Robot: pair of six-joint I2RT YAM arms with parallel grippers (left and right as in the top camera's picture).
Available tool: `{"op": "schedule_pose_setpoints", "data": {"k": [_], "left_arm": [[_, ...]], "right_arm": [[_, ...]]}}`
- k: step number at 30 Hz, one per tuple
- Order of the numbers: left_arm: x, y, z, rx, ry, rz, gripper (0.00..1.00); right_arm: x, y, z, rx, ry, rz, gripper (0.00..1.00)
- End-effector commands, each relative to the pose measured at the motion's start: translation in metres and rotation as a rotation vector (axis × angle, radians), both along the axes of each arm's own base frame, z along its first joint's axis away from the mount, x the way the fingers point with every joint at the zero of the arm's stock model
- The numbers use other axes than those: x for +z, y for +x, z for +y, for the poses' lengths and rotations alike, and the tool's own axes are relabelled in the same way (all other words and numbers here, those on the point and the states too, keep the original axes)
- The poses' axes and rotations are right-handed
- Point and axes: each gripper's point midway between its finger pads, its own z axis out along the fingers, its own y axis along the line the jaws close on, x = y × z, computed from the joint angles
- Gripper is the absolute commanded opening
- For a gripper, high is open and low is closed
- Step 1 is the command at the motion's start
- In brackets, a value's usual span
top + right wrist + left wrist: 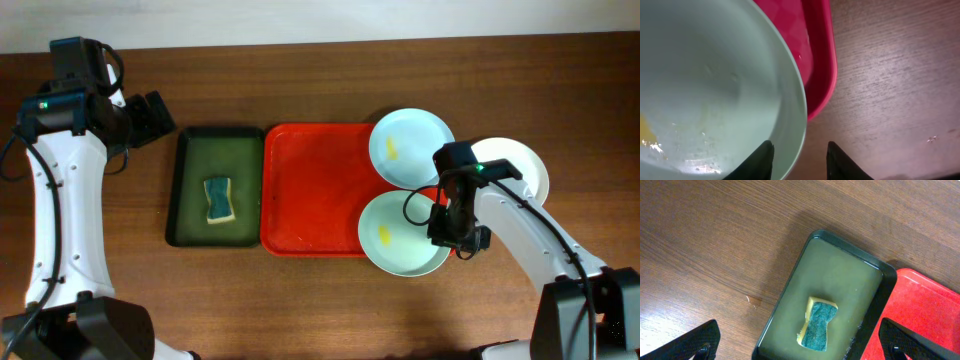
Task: Clean dirty plates on tray and stack at the side
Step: 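Grasp the green plate rim with the right gripper and drag it left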
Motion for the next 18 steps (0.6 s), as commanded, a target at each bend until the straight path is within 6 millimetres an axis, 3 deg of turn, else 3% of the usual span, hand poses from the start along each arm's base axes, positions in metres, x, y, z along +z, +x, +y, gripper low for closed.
{"op": "schedule_pose_setpoints", "data": {"k": [1,6,11,15,18], "left_arm": [[0.002,0.002,-0.002,0.004,-0.009,-0.01,0.99],[0.002,0.002,-0.002,0.004,-0.009,-0.01,0.99],[0.002,0.002,-0.002,0.003,-0.009,-0.01,0.99],[0.002,0.002,-0.002,0.004,-0.009,-0.01,0.99],[0.002,0.002,-0.002,0.004,-0.009,-0.01,1.0]], "right_arm": [[-0.01,-0.009,0.001,-0.035,-0.003,0.012,0.31],[-0.015,-0.012,0.007,-0.047,0.033,0.017,0.17],[-0.022,-0.022,0.013,-0.096,0.069,0.048,0.17],[-0.025,-0.024,0.014,-0.096,0.075,0.046,0.04],[-0.024,-0.023,0.032,-0.104,0.175,0.053,0.04]]}}
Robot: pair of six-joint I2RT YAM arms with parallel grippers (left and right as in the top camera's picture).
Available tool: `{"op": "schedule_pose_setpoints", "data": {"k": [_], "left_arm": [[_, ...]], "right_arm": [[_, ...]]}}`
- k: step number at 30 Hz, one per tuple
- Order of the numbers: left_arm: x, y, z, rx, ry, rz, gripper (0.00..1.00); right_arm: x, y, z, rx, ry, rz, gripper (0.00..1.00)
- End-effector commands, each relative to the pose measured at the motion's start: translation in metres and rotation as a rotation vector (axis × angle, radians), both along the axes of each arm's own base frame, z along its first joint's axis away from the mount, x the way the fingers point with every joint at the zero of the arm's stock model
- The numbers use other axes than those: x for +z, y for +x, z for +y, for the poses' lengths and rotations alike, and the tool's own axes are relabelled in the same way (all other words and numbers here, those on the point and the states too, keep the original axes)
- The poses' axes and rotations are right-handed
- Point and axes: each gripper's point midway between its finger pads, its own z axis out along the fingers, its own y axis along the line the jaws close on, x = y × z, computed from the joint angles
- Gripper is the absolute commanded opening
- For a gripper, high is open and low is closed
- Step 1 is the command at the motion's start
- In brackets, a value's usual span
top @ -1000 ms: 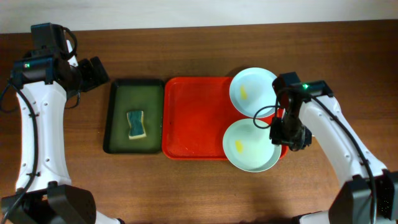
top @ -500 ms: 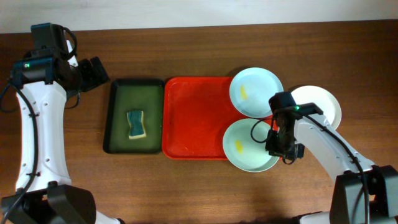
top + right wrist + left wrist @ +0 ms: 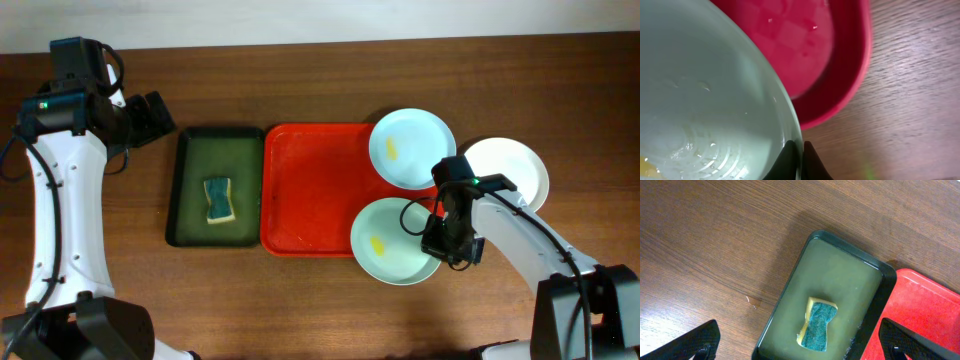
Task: Clean dirty plates on tray and stack at the side
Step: 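Grasp the green plate rim with the right gripper and drag it left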
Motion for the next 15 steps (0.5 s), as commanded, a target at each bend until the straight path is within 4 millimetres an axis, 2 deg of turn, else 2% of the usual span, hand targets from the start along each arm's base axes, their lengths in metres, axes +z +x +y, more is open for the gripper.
{"op": "schedule_pose_setpoints", "data": {"k": [1,6,10,14,15], "left_arm": [[0.002,0.002,-0.002,0.004,-0.009,-0.01,0.99],[0.002,0.002,-0.002,0.004,-0.009,-0.01,1.0],[0.002,0.002,-0.002,0.003,-0.009,-0.01,0.99],[0.002,0.002,-0.002,0.003,-0.009,-0.01,0.99],[0.002,0.002,-0.002,0.004,-0.009,-0.01,0.99]], "right_arm": [[0.0,-0.004,0.022,-0.011,0.117,0.014,0.04],[0.01,0.01,0.069,0.011,0.356,-0.038,0.04],[0.012,0.024,0.096,-0.071,0.386,-0.085,0.04],[0.02,0.048,0.134,-0.079,0.442,-0.203,0.04],[0.02,0.053,0.137,-0.107,0.425,-0.229,0.04]]}}
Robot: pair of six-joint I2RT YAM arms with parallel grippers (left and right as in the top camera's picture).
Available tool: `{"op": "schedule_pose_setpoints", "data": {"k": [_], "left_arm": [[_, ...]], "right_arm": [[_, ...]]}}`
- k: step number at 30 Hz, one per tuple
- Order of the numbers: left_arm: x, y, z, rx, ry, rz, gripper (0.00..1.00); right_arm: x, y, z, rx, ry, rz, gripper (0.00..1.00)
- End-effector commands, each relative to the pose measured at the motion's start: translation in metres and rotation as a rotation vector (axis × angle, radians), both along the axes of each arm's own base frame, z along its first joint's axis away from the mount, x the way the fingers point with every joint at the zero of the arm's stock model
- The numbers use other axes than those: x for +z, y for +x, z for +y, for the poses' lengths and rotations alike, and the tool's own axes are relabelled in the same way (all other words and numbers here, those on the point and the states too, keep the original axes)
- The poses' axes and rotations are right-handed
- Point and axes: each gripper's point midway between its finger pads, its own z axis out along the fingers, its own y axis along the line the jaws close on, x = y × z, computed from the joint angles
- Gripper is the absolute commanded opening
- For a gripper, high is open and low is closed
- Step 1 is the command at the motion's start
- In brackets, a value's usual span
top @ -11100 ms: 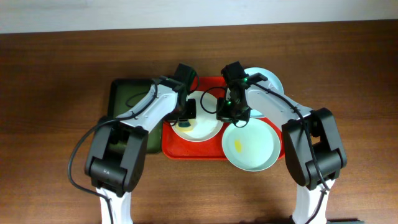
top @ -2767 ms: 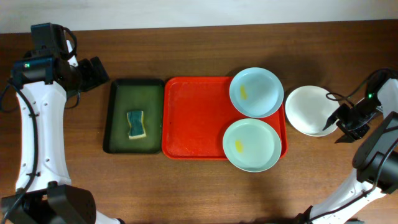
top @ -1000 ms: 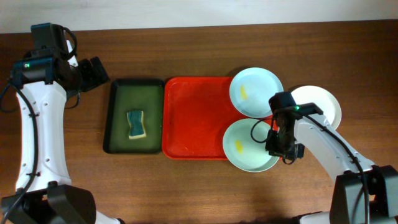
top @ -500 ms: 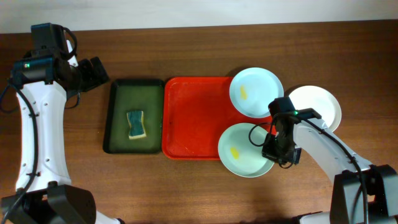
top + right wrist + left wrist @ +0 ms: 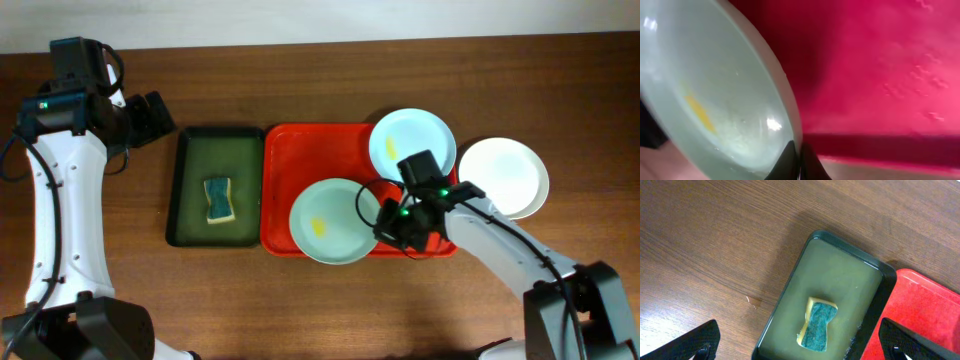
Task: Clean dirty plates on tray and stack at the side
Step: 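Grasp the green plate rim with the right gripper and drag it left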
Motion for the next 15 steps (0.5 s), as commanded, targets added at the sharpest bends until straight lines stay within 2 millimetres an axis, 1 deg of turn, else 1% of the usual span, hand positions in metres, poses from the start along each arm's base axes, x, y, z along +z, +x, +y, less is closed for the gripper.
{"op": "schedule_pose_setpoints", "data": {"k": [1,5,8,11,15], "left_arm": [[0.002,0.002,-0.002,0.003,-0.01,-0.009,0.99],[0.002,0.002,-0.002,0.004,-0.01,-0.01,0.99],[0.002,0.002,-0.002,0.004,-0.01,-0.009,0.99],[0.002,0.002,-0.002,0.004,-0.01,-0.01,0.99],[0.002,0.002,-0.002,0.003,-0.01,-0.009,0.99]], "right_arm": [[0.003,0.011,0.014,-0.118,-0.018,-0.029,0.04],[0.007,0.032,0.015,-0.162,-0.042,-0.124,0.04],[0.006,0.036,0.01,-0.306,-0.043,-0.09,0.04],[0.005,0.037,0.009,-0.327,-0.045,-0.084,0.04],[-0.007,0.034,0.009,-0.322,-0.061,-0.053,0.04]]}}
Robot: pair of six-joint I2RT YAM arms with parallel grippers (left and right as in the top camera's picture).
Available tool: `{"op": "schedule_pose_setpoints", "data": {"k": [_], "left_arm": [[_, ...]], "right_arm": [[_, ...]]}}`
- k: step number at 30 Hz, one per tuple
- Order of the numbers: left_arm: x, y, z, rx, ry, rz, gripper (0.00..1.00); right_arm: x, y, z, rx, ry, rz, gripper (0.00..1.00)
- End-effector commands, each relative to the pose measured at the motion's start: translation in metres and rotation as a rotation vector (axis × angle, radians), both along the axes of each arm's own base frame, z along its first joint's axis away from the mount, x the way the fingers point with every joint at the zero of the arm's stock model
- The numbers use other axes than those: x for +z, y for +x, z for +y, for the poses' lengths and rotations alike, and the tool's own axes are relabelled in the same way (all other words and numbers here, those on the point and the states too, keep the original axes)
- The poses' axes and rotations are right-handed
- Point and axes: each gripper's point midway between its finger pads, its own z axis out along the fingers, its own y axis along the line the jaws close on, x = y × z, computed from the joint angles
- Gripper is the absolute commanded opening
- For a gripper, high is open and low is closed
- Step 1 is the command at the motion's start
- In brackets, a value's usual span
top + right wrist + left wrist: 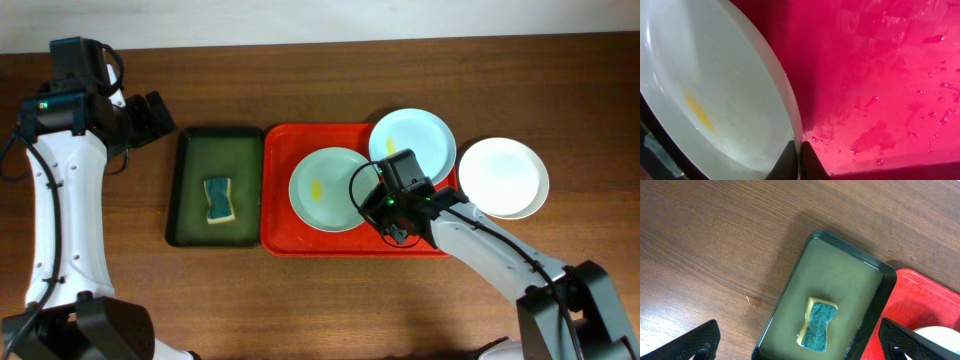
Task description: Clean dirty plates on tray and stack at the side
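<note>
A pale plate with a yellow smear (pixel 328 188) lies in the middle of the red tray (pixel 290 225). My right gripper (pixel 385 205) is shut on its right rim; the right wrist view shows the plate (pixel 715 95) with the gripper (pixel 799 160) pinching its edge over the wet tray (pixel 880 75). A second smeared plate (pixel 412 145) sits at the tray's back right corner. A clean white plate (pixel 503 177) rests on the table to the right. My left gripper (pixel 150 118) hangs open left of the basin, and in the left wrist view this gripper (pixel 800 350) is wide apart above the sponge (pixel 818 325).
A dark green basin (pixel 190 180) of murky water holds the blue-yellow sponge (pixel 219 199), directly left of the tray. The basin (pixel 840 275) and a corner of the tray (pixel 930 295) show below the left wrist. Bare wooden table surrounds everything.
The held plate has gone from overhanging the tray's front edge to lying farther back, in the tray's middle. My right gripper stays shut on its rim. The left arm has not moved.
At first my right gripper stood open astride the rim of the plate at the tray's front right corner. Then it was shut on that rim. The plate was then at the tray's front middle, and now lies in the tray's centre. The left arm stayed still.
</note>
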Motion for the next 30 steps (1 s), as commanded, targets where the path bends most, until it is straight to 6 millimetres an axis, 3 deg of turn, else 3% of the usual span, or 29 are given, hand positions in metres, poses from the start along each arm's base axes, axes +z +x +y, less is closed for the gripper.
{"op": "schedule_pose_setpoints", "data": {"k": [1,4,5,7,8,10,12,14,15,17,20,22,24,25,30], "left_arm": [[0.002,0.002,-0.002,0.004,-0.009,-0.01,0.99],[0.002,0.002,-0.002,0.004,-0.009,-0.01,0.99],[0.002,0.002,-0.002,0.004,-0.009,-0.01,1.0],[0.002,0.002,-0.002,0.004,-0.009,-0.01,0.99],[0.002,0.002,-0.002,0.004,-0.009,-0.01,0.99],[0.002,0.002,-0.002,0.003,-0.009,-0.01,0.99],[0.002,0.002,-0.002,0.004,-0.009,-0.01,0.99],[0.002,0.002,-0.002,0.004,-0.009,-0.01,0.99],[0.002,0.002,-0.002,0.003,-0.009,-0.01,0.99],[0.002,0.002,-0.002,0.004,-0.009,-0.01,0.99],[0.002,0.002,-0.002,0.004,-0.009,-0.01,0.99],[0.002,0.002,-0.002,0.004,-0.009,-0.01,0.99],[0.002,0.002,-0.002,0.004,-0.009,-0.01,0.99],[0.002,0.002,-0.002,0.004,-0.009,-0.01,0.99],[0.002,0.002,-0.002,0.004,-0.009,-0.01,0.99]], "right_arm": [[-0.011,-0.002,0.001,-0.019,-0.02,0.028,0.04],[-0.013,-0.005,0.009,-0.054,0.0,0.049,0.04],[-0.012,-0.004,0.01,-0.053,0.003,0.044,0.13],[-0.012,-0.004,0.012,0.007,-0.007,0.025,0.53],[-0.011,-0.004,0.012,0.077,-0.024,0.0,0.62],[0.01,0.004,0.011,0.214,-0.056,-0.081,0.64],[0.06,0.019,0.004,0.419,-0.142,-0.207,0.66],[0.101,0.019,-0.013,0.627,-0.296,-0.257,0.96],[0.114,0.018,-0.014,0.695,-0.321,-0.272,0.99],[0.125,0.016,-0.015,0.751,-0.339,-0.279,0.99],[0.109,0.023,-0.012,0.749,-0.338,-0.276,0.99],[0.093,0.025,-0.012,0.757,-0.34,-0.233,0.49],[0.067,0.028,-0.01,0.77,-0.342,-0.164,0.2],[0.053,0.029,-0.01,0.776,-0.342,-0.133,0.13],[0.001,0.034,-0.01,0.792,-0.358,-0.024,0.21]]}}
